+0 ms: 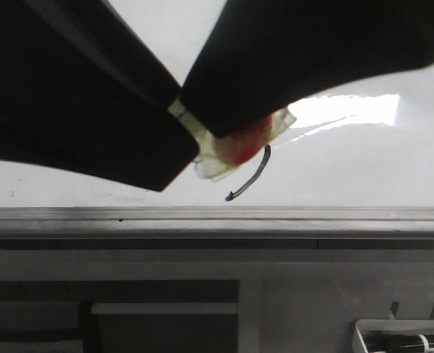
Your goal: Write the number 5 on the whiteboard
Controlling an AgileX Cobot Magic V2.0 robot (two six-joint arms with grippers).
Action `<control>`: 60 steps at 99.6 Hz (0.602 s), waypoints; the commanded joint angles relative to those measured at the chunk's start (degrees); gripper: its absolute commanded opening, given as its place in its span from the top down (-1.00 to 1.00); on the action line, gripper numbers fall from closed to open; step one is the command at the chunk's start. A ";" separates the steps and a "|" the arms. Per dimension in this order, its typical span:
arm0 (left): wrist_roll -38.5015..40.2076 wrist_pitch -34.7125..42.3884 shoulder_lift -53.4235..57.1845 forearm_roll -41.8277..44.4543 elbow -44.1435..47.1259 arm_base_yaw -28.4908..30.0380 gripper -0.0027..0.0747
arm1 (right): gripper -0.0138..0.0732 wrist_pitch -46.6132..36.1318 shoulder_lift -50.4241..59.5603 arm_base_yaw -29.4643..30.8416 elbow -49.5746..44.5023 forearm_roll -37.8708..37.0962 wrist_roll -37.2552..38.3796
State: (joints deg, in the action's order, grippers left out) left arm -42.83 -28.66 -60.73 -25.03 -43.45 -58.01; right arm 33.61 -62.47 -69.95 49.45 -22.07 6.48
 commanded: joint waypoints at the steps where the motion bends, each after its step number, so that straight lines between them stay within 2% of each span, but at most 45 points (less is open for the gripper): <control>1: -0.28 4.67 -0.38 -0.88 -2.27 -0.57 0.10 | 0.84 -4.16 0.86 -1.55 1.76 -0.96 -0.87; 15: -0.28 4.92 -0.50 -0.88 -2.33 -0.57 0.11 | 0.84 -4.16 0.86 -2.60 1.76 -0.94 -0.87; 25: -0.28 4.68 -0.50 -0.88 -2.33 -0.57 0.21 | 0.84 -4.16 0.86 -2.60 1.76 -0.94 -0.87; 32: -0.18 3.95 -0.50 -0.88 -2.33 -0.57 0.40 | 0.84 -4.16 0.86 -2.60 1.76 -0.94 -0.87; 47: 0.21 3.50 -0.50 -0.98 -2.33 -0.57 0.99 | 0.84 -4.16 0.86 -2.60 1.76 -0.94 -0.87; 60: 0.21 3.50 -0.50 -0.98 -2.33 -0.57 0.98 | 0.84 -4.28 0.86 -2.60 1.76 -0.94 -0.87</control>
State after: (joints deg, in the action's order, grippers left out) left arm -47.05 -29.71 -61.93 -22.13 -43.68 -58.50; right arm 33.45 -62.47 -72.51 49.45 -21.69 4.98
